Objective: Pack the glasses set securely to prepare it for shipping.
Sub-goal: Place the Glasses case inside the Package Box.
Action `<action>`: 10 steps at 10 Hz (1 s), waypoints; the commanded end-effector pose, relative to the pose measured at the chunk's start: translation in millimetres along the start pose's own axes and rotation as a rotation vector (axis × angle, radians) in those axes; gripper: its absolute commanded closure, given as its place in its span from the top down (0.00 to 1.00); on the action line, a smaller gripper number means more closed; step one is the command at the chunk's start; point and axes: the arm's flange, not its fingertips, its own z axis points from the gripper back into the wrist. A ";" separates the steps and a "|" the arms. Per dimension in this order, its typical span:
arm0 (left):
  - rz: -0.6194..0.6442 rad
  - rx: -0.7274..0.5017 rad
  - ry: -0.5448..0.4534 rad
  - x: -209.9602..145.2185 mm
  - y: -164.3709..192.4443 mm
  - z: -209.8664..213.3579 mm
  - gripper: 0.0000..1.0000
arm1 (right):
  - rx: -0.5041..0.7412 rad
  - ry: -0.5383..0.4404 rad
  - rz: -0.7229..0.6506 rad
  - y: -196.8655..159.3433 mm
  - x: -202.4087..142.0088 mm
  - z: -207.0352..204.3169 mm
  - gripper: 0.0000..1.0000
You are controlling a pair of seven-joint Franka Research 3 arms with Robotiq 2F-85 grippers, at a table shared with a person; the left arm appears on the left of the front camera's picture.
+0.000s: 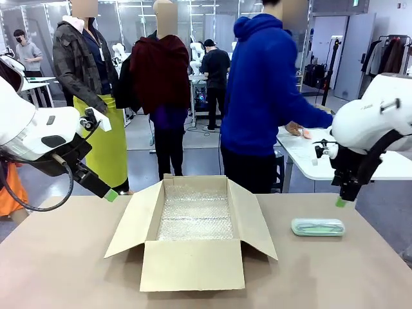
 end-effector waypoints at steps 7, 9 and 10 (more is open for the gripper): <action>-0.003 -0.011 -0.006 -0.1 0.8 0.1 1.00 | 0.018 -0.041 0.027 -11.5 16.3 -35.6 1.00; -0.003 -0.011 -0.006 -0.1 0.8 0.1 1.00 | 0.079 -0.004 0.144 -10.9 19.5 -60.3 1.00; -0.003 -0.011 -0.006 -0.1 0.8 0.1 1.00 | 0.105 -0.005 0.165 -11.9 20.7 -66.7 1.00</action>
